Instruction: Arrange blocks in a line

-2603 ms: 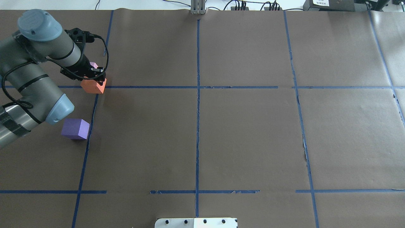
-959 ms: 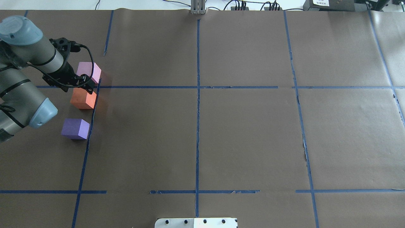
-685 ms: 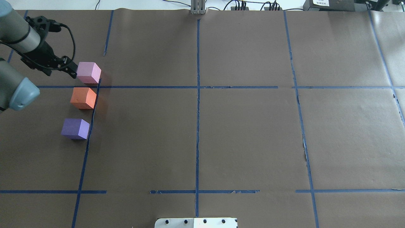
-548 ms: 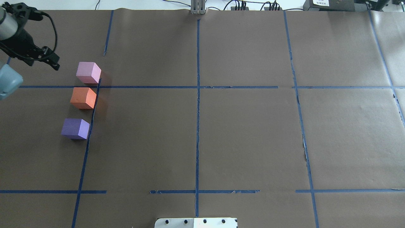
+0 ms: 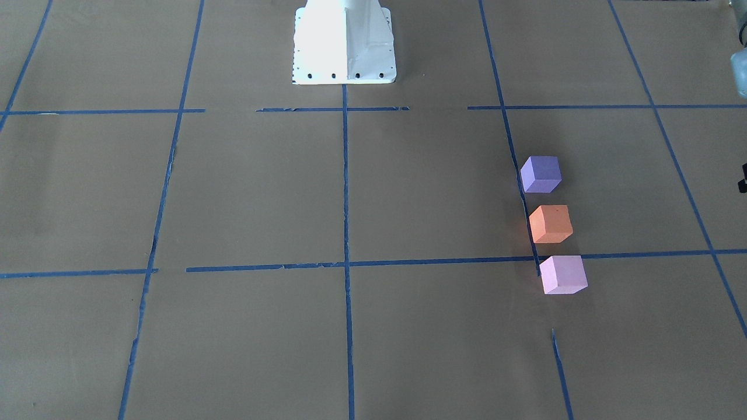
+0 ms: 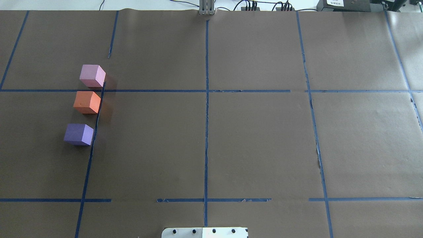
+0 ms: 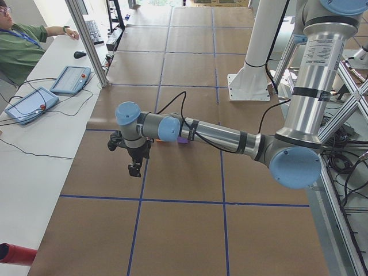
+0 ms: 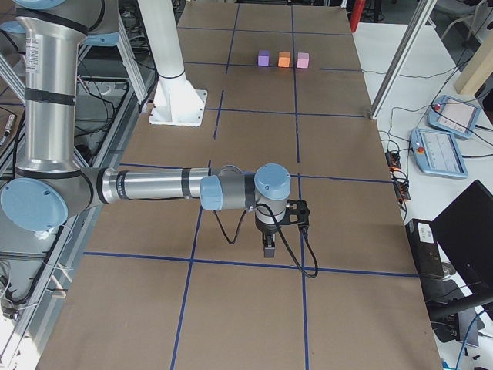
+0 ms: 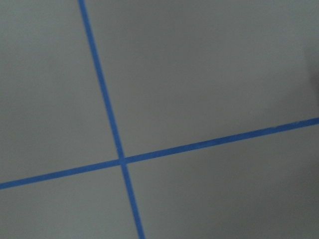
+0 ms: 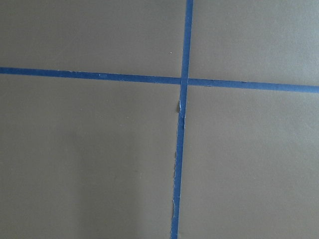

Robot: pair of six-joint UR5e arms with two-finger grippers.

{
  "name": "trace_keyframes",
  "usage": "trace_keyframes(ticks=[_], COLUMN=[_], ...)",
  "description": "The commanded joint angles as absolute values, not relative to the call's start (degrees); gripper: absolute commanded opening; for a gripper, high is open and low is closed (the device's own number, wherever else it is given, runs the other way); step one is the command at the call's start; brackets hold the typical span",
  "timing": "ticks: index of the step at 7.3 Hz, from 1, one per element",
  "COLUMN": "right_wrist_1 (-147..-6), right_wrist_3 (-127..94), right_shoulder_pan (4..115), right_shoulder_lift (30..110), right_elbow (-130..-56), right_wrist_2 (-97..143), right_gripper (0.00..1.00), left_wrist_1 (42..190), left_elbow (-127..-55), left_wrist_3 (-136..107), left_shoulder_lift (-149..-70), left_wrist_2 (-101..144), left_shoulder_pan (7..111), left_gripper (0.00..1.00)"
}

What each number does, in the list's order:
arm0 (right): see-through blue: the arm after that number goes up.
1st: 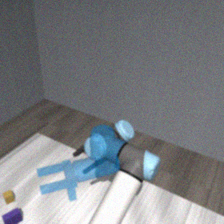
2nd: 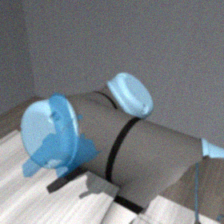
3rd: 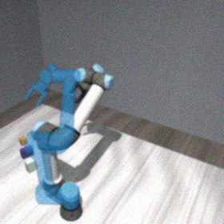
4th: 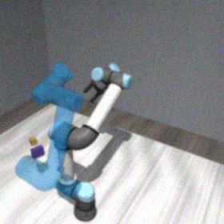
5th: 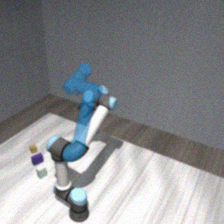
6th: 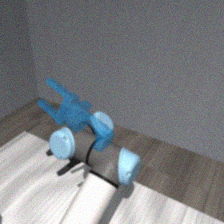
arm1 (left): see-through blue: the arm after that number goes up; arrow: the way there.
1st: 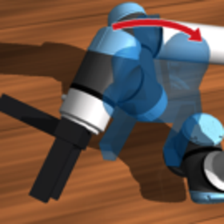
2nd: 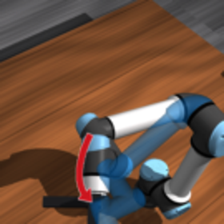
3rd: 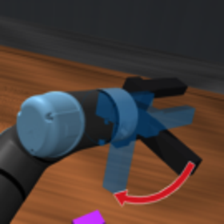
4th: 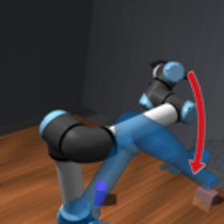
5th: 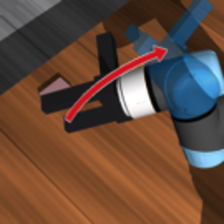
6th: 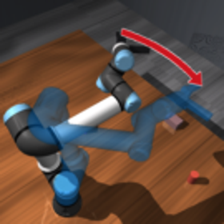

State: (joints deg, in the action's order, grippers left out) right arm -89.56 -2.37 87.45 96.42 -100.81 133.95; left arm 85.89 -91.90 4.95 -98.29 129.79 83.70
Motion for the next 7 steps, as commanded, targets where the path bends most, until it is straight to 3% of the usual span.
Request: trace_keyframes(ticks=[1,7], right_wrist_1=[-89.56,-89.56], right_wrist_3=[-2.37,-2.37], right_shoulder_pan=[87.45,87.45], right_shoulder_lift=[96.42,96.42], right_elbow=[-100.81,-100.81], right_wrist_2=[133.95,133.95], right_gripper=[1.00,1.00], left_wrist_1=[85.95,87.53], left_elbow=[-88.96,-88.42], left_wrist_3=[11.33,14.94], left_shoulder_lift=[-95.12,-93.69], left_wrist_2=[131.64,135.97], left_shoulder_pan=[87.62,89.03], left_gripper=[1.00,1.00])
